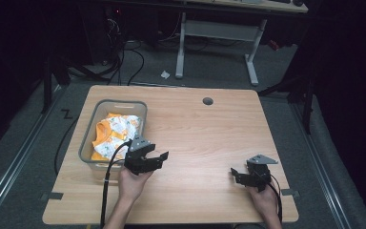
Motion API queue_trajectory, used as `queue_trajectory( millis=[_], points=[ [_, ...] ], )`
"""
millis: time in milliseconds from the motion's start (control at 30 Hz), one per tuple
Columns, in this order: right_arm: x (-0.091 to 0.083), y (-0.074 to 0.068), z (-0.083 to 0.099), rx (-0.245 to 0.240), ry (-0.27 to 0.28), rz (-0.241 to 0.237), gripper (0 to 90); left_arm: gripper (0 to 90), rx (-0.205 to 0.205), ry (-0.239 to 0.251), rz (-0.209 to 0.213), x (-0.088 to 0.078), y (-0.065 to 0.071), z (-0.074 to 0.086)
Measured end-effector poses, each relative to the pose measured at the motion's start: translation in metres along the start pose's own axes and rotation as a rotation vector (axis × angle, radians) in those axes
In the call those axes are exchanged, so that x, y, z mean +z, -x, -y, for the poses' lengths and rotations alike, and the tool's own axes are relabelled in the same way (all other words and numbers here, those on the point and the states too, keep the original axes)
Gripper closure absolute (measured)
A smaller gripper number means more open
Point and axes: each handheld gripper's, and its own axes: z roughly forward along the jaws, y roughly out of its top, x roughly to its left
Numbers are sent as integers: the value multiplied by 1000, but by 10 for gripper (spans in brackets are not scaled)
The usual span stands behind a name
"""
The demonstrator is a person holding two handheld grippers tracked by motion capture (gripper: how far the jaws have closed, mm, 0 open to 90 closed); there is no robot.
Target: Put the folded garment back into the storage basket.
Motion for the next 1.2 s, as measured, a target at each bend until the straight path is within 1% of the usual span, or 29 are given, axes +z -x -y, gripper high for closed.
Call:
queue_trajectory(
  millis=[200,300,333,467,600,867,900,1033,1200],
  points=[
    [0,0,0,0,0,0,232,384,-2,-37,6,12,4,12],
    [0,0,0,0,0,0,232,387,-1,-36,6,15,6,15],
    [0,0,0,0,0,0,232,388,0,-28,3,15,6,16],
    [0,0,0,0,0,0,232,390,-9,-16,-2,16,7,18],
    [0,0,0,0,0,0,232,391,-9,-21,1,20,9,22],
    [0,0,0,0,0,0,232,391,-12,-48,-1,31,12,30],
    [0,0,0,0,0,0,232,391,-7,-59,-5,32,12,31],
    [0,0,0,0,0,0,232,391,-7,-72,-13,36,13,35],
    [0,0,0,0,0,0,232,391,3,-84,-31,40,15,39]
  ],
)
